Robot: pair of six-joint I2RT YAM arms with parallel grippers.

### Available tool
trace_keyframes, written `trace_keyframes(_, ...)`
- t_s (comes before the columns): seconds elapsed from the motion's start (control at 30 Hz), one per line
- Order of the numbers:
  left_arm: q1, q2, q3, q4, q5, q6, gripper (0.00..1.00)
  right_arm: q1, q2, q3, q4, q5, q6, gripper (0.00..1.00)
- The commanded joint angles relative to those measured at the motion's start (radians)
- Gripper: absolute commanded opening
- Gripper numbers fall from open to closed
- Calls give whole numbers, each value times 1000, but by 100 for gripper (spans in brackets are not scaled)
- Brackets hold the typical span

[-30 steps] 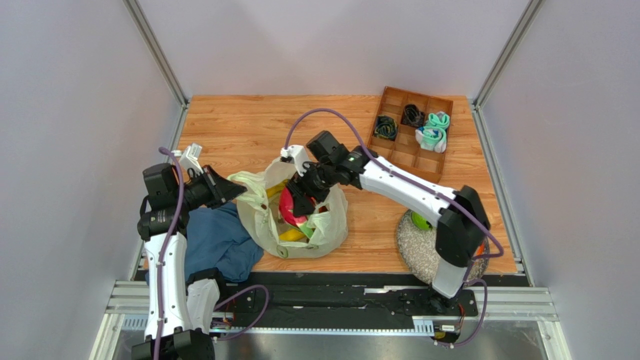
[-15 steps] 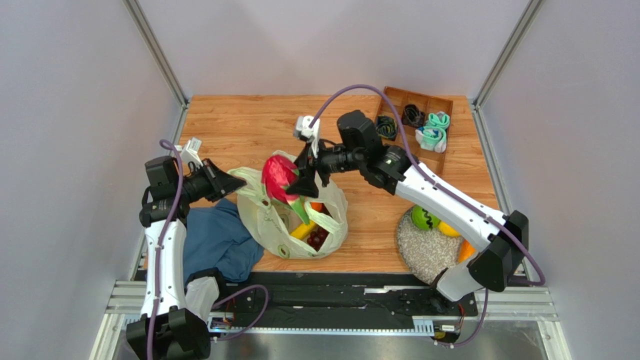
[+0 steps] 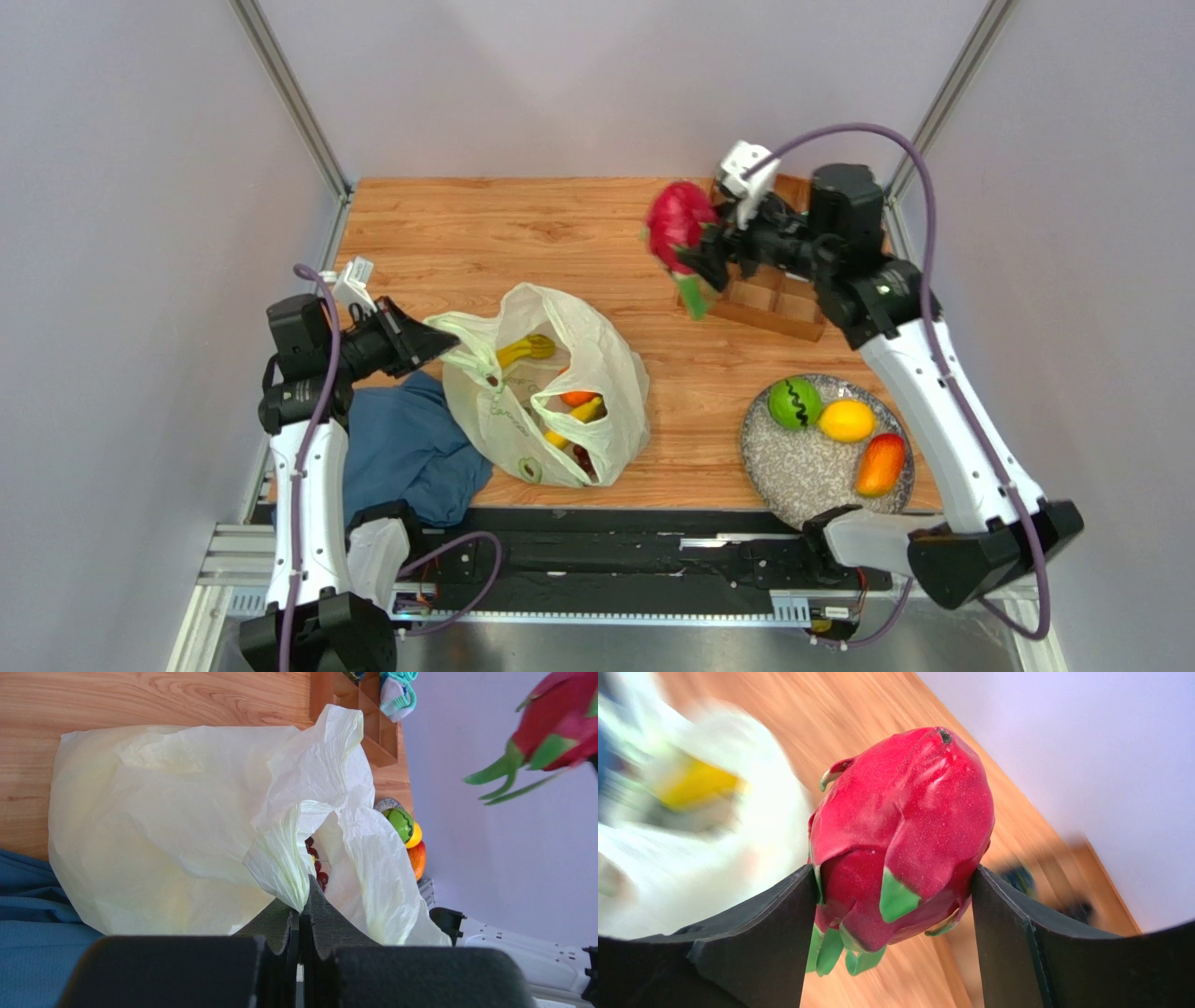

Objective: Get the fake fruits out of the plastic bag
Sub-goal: Place the fake fruit on the plate.

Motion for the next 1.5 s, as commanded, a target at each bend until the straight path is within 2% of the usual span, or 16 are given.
trace_keyframes(0.0, 6, -28, 1, 25, 18, -9, 0, -229, -108, -112, -322, 28, -349, 0)
trace_keyframes(0.07, 9, -34, -1, 17, 18, 1, 0, -320, -142, -134, -452, -12, -551, 0)
trace_keyframes(0.1, 7, -40, -5, 16, 15, 1, 0, -331, -151, -137, -604, 7, -616, 0)
trace_keyframes(0.2, 6, -49, -19, 17, 10, 4, 0, -330, -231, -205, -765, 5, -707, 0)
trace_keyframes(0.27, 7, -52, -27, 16, 10, 8, 0, -307, -295, -271, -770, -1, -657, 0)
trace_keyframes(0.43, 6, -45, -27, 3, 18, 13, 0, -182, -426, -489, -741, 198, -491, 0)
trace_keyframes(0.7, 7, -48, -10, -3, 13, 19, 0, -184, -356, -582, -664, 280, -368, 0)
trace_keyframes(0.8, 7, -52, -13, -12, 15, 25, 0, -173, -299, -609, -626, 295, -321, 4)
trace_keyframes(0.9, 7, -54, -10, -26, 16, 33, 0, -158, -274, -638, -586, 329, -284, 21)
trace_keyframes(0.93, 6, -59, -8, -27, 16, 37, 0, -152, -273, -646, -578, 335, -278, 34)
trace_keyframes(0.97, 7, -60, -8, -32, 18, 39, 0, -150, -271, -651, -575, 343, -267, 55)
trace_keyframes(1.03, 7, -65, -13, -32, 18, 39, 0, -146, -270, -634, -590, 340, -265, 88)
trace_keyframes(1.1, 7, -74, -20, -33, 15, 37, 0, -141, -260, -555, -641, 297, -261, 100)
trace_keyframes(1.17, 6, -82, -28, -35, 16, 40, 0, -135, -244, -475, -731, 222, -261, 100)
trace_keyframes(1.3, 7, -91, -39, -39, 17, 37, 0, -115, -176, -237, -850, -115, -270, 100)
trace_keyframes(1.47, 9, -121, -34, -64, 15, 48, 0, -104, -95, -93, -532, -304, 55, 99)
